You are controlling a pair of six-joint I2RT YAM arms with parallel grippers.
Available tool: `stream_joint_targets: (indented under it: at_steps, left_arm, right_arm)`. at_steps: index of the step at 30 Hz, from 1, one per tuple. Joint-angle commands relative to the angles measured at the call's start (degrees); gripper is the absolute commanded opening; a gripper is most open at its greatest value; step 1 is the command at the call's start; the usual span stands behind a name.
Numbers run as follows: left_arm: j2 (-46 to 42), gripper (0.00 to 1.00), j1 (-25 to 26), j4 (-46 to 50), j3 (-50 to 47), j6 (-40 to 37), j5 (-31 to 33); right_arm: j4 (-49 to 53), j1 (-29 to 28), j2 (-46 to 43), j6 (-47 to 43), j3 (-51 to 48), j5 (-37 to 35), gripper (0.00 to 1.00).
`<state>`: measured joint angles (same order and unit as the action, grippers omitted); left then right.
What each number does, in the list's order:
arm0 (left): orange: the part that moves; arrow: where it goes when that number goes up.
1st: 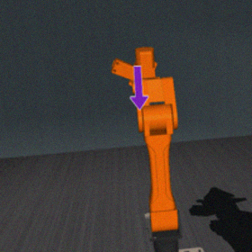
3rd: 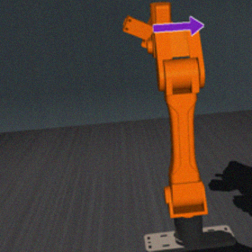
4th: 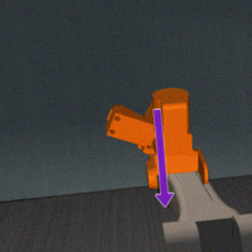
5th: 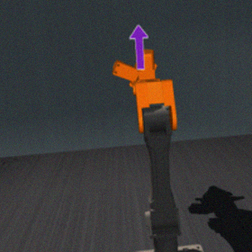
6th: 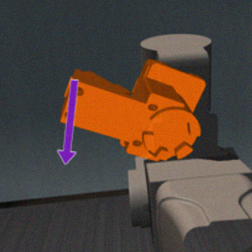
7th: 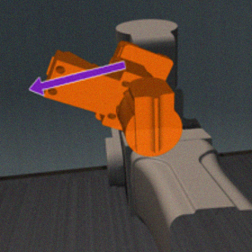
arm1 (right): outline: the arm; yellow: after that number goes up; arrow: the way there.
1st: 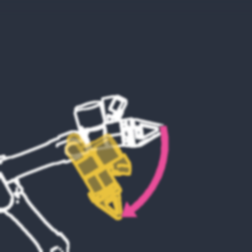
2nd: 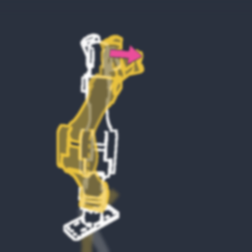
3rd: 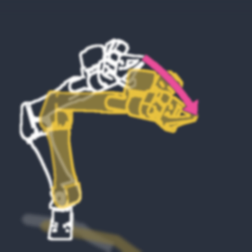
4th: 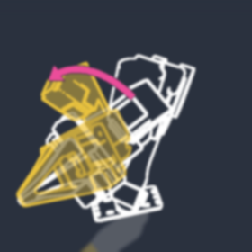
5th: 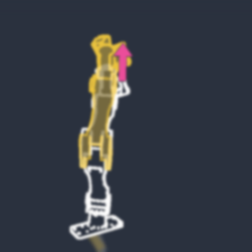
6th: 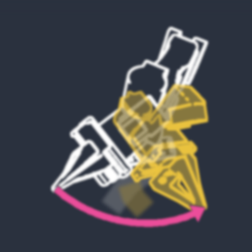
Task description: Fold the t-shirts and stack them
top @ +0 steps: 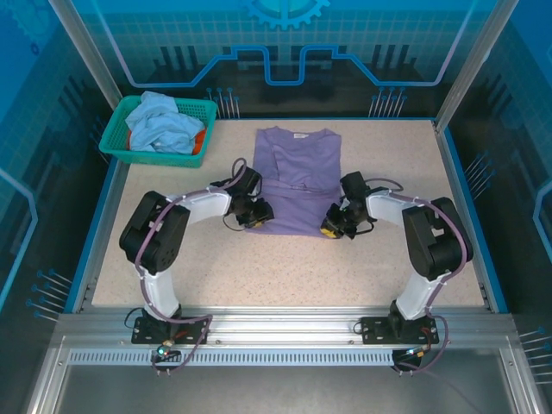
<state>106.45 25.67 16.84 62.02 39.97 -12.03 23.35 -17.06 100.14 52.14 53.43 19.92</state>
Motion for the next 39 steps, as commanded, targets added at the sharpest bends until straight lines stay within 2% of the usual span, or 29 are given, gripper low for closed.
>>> stream_joint_targets:
  at_steps: [1, 7, 12, 17, 20, 23, 25, 29, 30, 33, 35, 39]
  left_arm:
    - [-1.72, 0.34, 0.08, 1.64, -7.90, -0.30, 1.31]
    - [-7.55, 0.34, 0.80, -3.48, -21.62, 2.06, -0.93]
    - [-15.75, 0.34, 2.70, -4.21, -31.57, 5.26, 0.11]
    - [-27.78, 0.34, 3.77, -0.24, -38.62, 8.87, 2.38]
    - [-36.98, 0.34, 4.12, 5.48, -39.78, 9.93, 4.56]
    - [-45.50, 0.37, 4.10, 13.08, -38.38, 10.15, 8.40]
    - [-49.67, 0.39, 4.12, 16.63, -36.62, 9.82, 10.47]
    - [-51.09, 0.39, 4.08, 17.88, -30.81, 7.60, 11.06]
    - [-49.98, 0.37, 4.08, 17.03, -29.46, 7.08, 10.23]
    - [-45.17, 0.31, 4.07, 13.64, -25.65, 5.76, 7.57]
    - [-41.61, 0.27, 4.11, 11.25, -23.30, 5.66, 6.69]
    - [-35.26, 0.22, 4.10, 4.73, -20.23, 6.44, 5.09]
  right_arm:
    - [3.42, 0.25, -0.38, -1.53, -4.22, -2.42, 0.16]
    - [-0.66, -1.19, -0.11, -0.19, -11.04, -1.12, 0.16]
    - [-0.76, -7.56, -4.10, 2.93, -15.66, -3.92, 0.16]
    - [0.20, -17.20, -13.42, 12.46, -21.96, -9.94, 0.18]
    - [3.90, -20.69, -19.46, 15.69, -22.65, -13.88, 0.21]
    - [10.07, -20.96, -26.54, 16.55, -21.39, -18.79, 0.24]
    - [13.89, -20.87, -30.44, 16.51, -19.51, -22.09, 0.32]
    - [13.81, -19.67, -33.34, 11.75, -15.12, -24.02, 0.36]
    - [13.33, -19.07, -32.33, 10.10, -13.81, -23.19, 0.34]
    - [13.58, -17.58, -26.72, 5.23, -7.96, -21.15, 0.13]
    - [13.47, -17.57, -22.68, 3.64, -4.71, -20.48, 0.05]
    - [11.61, -17.46, -14.32, 1.94, 0.38, -19.06, 0.00]
